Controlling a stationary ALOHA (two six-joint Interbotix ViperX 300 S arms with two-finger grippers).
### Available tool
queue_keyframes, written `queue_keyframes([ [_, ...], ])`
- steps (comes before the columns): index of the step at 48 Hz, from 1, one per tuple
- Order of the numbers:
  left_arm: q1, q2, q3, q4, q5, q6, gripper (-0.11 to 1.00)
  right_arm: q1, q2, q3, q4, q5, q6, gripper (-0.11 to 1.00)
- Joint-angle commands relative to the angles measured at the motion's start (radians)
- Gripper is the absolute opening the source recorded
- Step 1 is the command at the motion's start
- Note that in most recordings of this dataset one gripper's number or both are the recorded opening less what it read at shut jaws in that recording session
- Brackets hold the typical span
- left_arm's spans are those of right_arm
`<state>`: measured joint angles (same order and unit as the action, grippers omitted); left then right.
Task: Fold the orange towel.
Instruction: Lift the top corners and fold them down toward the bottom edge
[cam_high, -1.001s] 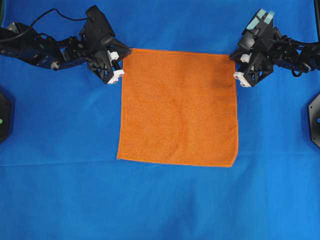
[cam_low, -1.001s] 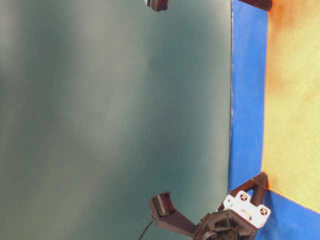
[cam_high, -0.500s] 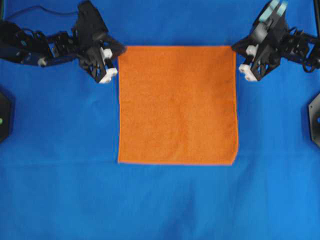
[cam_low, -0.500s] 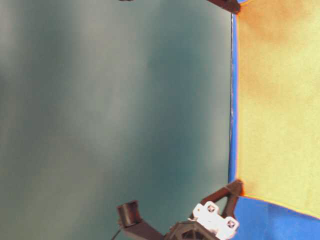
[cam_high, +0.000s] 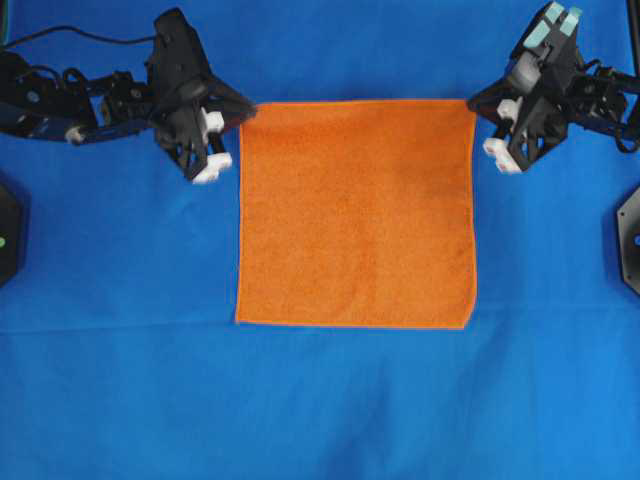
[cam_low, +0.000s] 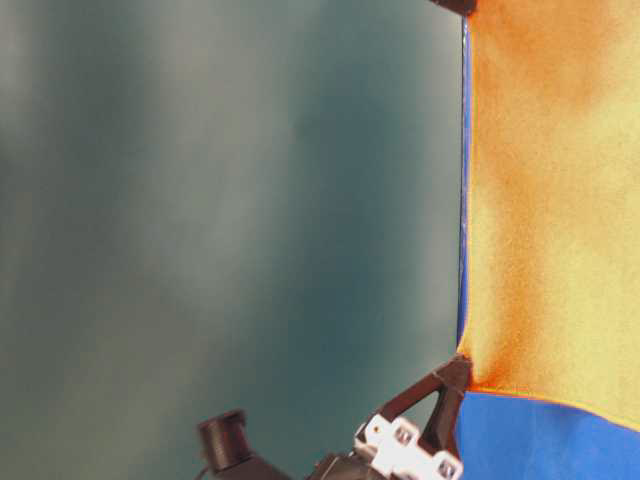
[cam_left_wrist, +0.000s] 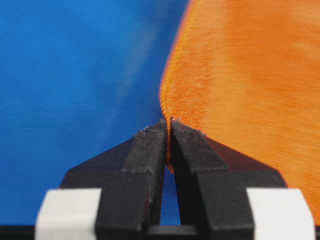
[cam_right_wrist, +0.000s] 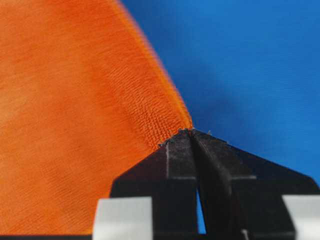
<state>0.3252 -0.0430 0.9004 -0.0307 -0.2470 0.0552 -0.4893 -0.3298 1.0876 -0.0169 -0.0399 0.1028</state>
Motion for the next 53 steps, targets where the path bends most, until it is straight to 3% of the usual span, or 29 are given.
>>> queue_keyframes([
  [1,-0.051,-0.051,0.0,0.002,0.021,0.002,0.02,0.049,-0.066,-0.006,0.012,0.054,0.011,0.02],
  [15,-0.239,-0.069,0.031,0.0,0.097,-0.038,0.02,0.281,-0.175,0.044,0.038,0.176,0.127,0.02],
  [33,-0.5,-0.012,-0.006,0.0,0.133,-0.204,0.02,0.566,-0.14,0.04,0.038,0.201,0.321,0.02],
  [41,-0.537,0.017,-0.012,0.0,0.133,-0.236,0.02,0.626,-0.078,0.021,0.038,0.189,0.359,0.02],
  [53,-0.528,0.049,-0.018,0.0,0.133,-0.235,0.02,0.647,0.014,-0.002,0.038,0.152,0.39,0.02],
])
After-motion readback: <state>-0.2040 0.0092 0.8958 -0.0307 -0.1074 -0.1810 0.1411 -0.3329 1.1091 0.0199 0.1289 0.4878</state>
